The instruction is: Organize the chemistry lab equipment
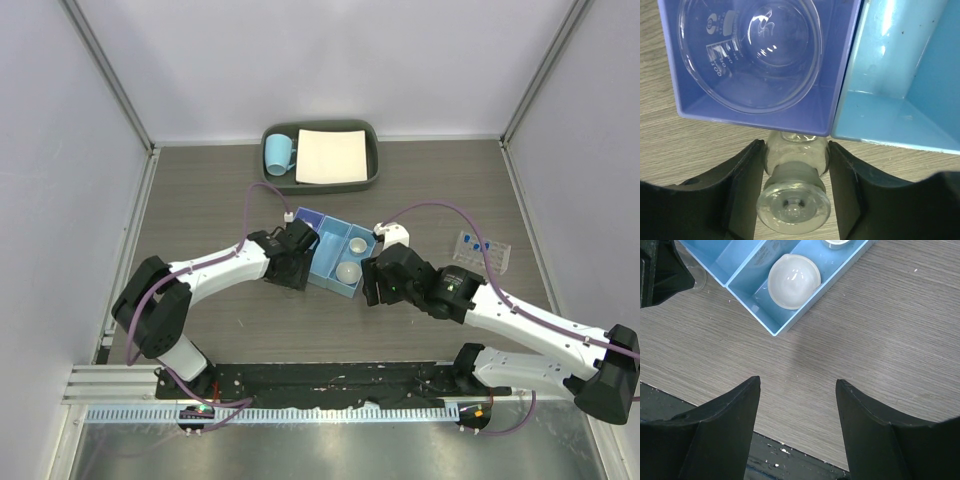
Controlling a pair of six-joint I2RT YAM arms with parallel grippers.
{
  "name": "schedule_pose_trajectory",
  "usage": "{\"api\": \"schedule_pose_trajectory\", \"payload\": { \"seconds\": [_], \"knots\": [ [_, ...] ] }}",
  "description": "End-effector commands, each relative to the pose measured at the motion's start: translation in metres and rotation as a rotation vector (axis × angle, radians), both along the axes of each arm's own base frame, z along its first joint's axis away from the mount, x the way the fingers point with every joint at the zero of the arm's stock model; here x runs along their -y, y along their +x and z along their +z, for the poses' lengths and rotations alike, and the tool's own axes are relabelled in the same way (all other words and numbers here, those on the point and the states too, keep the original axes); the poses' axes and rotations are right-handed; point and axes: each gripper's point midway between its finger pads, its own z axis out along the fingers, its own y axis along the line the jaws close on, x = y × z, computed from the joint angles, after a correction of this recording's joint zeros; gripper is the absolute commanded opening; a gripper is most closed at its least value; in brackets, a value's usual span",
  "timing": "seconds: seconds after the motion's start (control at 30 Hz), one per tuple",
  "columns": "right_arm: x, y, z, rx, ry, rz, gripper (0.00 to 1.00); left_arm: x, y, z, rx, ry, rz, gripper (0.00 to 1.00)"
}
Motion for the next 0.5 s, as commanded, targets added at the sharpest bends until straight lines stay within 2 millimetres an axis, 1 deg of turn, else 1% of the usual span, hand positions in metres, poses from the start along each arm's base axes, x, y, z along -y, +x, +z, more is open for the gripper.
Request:
{"api": "schedule_pose_trajectory", "payload": {
  "seconds": [0.0, 0.07, 0.1, 0.17, 0.2, 0.27, 0.3, 0.37, 0.4, 0.43, 0.47],
  "knots": [
    [-0.006, 0.003, 0.007, 0.025, 0.033, 0.003, 0.67, 0.003, 0.008, 0.007, 0.038, -0.027, 0.013, 0.53],
    [-0.005, 0.003, 0.007, 0.024, 0.032, 0.003, 0.67, 0.002, 0.009, 0.009, 0.039, -0.028, 0.015, 0.49],
    [-0.005, 0.002, 0.007, 0.024, 0.035, 0.003, 0.67, 0.002, 0.007, 0.009, 0.033, -0.026, 0.012, 0.44],
    [-0.005, 0.002, 0.008, 0.024, 0.035, 0.003, 0.67, 0.004, 0.007, 0.014, 0.035, -0.042, 0.017, 0.39],
    [-0.005, 0.002, 0.008, 0.021, 0.035, 0.003, 0.67, 0.004, 0.006, 0.016, 0.032, -0.043, 0.017, 0.34],
    [-0.005, 0.002, 0.010, 0.023, 0.040, 0.002, 0.67, 0.004, 0.004, 0.022, 0.034, -0.049, 0.024, 0.29],
    [-0.004, 0.001, 0.010, 0.023, 0.038, 0.002, 0.67, 0.006, 0.005, 0.027, 0.041, -0.055, 0.023, 0.29],
    [-0.004, 0.001, 0.012, 0.025, 0.044, 0.003, 0.67, 0.007, -0.002, 0.033, 0.045, -0.036, 0.002, 0.29],
    [-0.003, 0.000, 0.013, 0.023, 0.043, 0.004, 0.67, 0.010, -0.003, 0.040, 0.054, -0.038, -0.005, 0.29],
    [-0.003, -0.001, 0.014, 0.024, 0.047, 0.004, 0.67, 0.013, -0.007, 0.044, 0.061, -0.034, -0.018, 0.29],
    [-0.002, -0.001, 0.014, 0.024, 0.050, 0.003, 0.67, 0.012, -0.011, 0.048, 0.058, -0.021, -0.024, 0.28]
  ]
}}
